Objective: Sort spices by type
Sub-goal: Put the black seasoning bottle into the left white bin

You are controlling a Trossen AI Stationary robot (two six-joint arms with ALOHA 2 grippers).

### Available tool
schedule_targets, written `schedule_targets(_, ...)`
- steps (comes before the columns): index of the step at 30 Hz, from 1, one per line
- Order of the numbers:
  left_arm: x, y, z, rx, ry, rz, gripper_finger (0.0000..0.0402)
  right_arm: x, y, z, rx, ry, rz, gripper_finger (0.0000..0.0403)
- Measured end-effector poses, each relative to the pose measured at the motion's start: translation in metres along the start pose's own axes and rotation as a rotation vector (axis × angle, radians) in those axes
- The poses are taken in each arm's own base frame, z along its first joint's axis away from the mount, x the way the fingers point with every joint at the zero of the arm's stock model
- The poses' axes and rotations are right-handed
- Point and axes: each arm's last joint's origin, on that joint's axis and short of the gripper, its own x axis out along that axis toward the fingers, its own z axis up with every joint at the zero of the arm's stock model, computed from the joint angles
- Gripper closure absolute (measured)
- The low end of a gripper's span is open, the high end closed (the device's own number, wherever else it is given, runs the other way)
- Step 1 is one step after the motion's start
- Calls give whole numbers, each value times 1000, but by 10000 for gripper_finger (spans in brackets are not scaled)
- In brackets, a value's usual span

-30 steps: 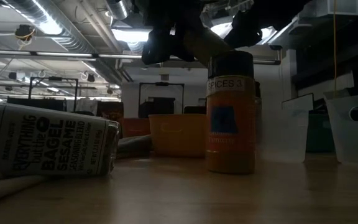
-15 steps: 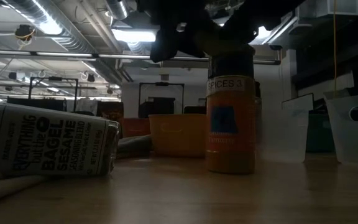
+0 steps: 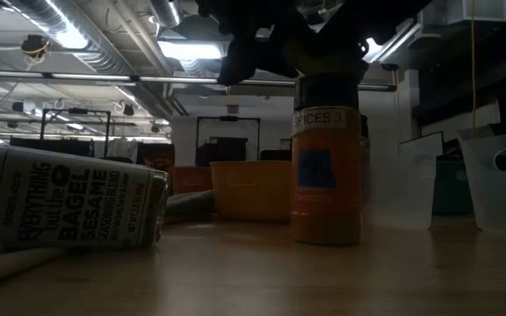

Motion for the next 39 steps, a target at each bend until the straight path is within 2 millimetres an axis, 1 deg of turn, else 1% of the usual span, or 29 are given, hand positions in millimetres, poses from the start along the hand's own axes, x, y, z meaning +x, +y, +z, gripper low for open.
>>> schedule_targets(3,0,0,0,40,0,4,216,0,0,0,4,2,-2,165)
schedule_targets(8,0,0,-1,100,5,7,215,0,0,-1,3,4,-10,227)
schedule_targets(11,0,0,-1,142,4,4,215,-3,-1,1,0,0,-9,251)
schedule_targets(15,0,-2,0,207,8,-33,215,-13,-4,2,4,0,4,256)
schedule_targets(20,-3,4,1,221,31,-23,215,-30,-8,4,26,8,5,251)
schedule_targets(22,-9,9,4,214,32,-10,215,-38,-11,3,40,20,1,250)
schedule_targets(24,-18,13,5,194,46,11,215,-46,-14,3,40,25,-11,250)
schedule_targets(28,-40,19,8,198,56,40,215,-65,-23,2,55,24,-112,249)
schedule_targets(34,-70,13,14,270,-56,120,215,-91,-36,-4,79,35,-281,249)
schedule_targets(36,-77,10,14,303,-92,145,215,-94,-39,-8,98,24,-316,249)
schedule_targets(39,-85,5,11,339,-113,166,215,-93,-42,-24,115,17,-357,249)
